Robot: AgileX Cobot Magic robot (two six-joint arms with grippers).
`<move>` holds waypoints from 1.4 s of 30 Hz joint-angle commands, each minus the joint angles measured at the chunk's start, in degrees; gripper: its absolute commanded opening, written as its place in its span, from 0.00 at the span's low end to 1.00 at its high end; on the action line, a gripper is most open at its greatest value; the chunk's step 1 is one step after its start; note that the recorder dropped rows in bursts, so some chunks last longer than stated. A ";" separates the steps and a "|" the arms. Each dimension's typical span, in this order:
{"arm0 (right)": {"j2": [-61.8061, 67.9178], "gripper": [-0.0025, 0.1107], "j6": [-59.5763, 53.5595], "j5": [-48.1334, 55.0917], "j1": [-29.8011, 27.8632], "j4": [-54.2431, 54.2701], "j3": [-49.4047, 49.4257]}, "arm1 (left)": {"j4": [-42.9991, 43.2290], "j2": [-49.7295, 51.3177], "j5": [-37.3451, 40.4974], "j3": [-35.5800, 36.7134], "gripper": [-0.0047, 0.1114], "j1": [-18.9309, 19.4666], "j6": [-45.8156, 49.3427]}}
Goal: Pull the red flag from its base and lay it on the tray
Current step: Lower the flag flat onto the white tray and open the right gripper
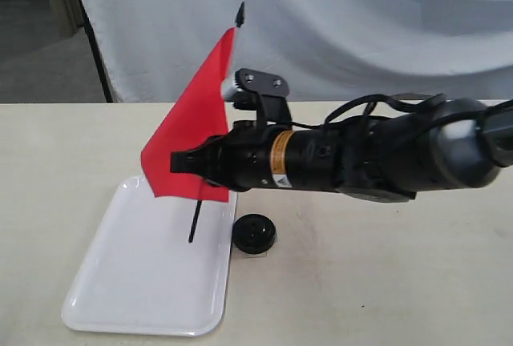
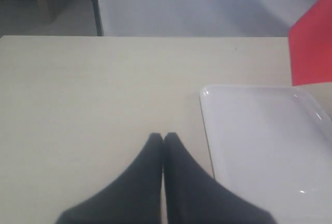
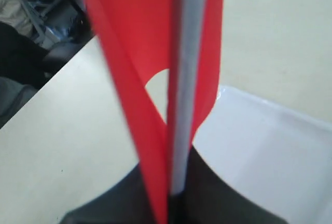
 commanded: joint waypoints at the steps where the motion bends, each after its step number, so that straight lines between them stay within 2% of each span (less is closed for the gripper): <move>1: 4.26 0.02 15.38 1.29 3.44 -12.85 -4.83 | 0.00 -0.06 -0.17 0.09 0.04 -0.40 0.08; 5: 10.22 0.02 27.99 -5.15 4.14 -21.33 -9.63 | 0.00 -0.06 -0.17 0.09 0.04 -0.40 0.08; 8: 14.05 0.02 32.36 -6.61 4.14 -22.31 -11.93 | 0.00 -0.06 -0.17 0.09 0.04 -0.40 0.08; 14: 18.96 0.02 33.51 -5.54 4.14 -22.16 -12.98 | 0.00 -0.06 -0.17 0.09 0.04 -0.40 0.08; 28: 19.38 0.03 33.51 -2.80 4.14 -21.91 -13.37 | 0.00 -0.06 -0.17 0.09 0.04 -0.40 0.08; 30: 19.38 0.10 33.51 -2.80 4.14 -21.91 -13.37 | 0.00 -0.06 -0.17 0.09 0.04 -0.40 0.08; 37: 19.38 0.54 33.09 -3.73 4.14 -22.42 -13.37 | 0.00 -0.06 -0.17 0.09 0.04 -0.40 0.08; 42: 19.38 0.65 32.65 -3.73 4.14 -22.42 -13.37 | 0.00 -0.06 -0.17 0.09 0.04 -0.40 0.08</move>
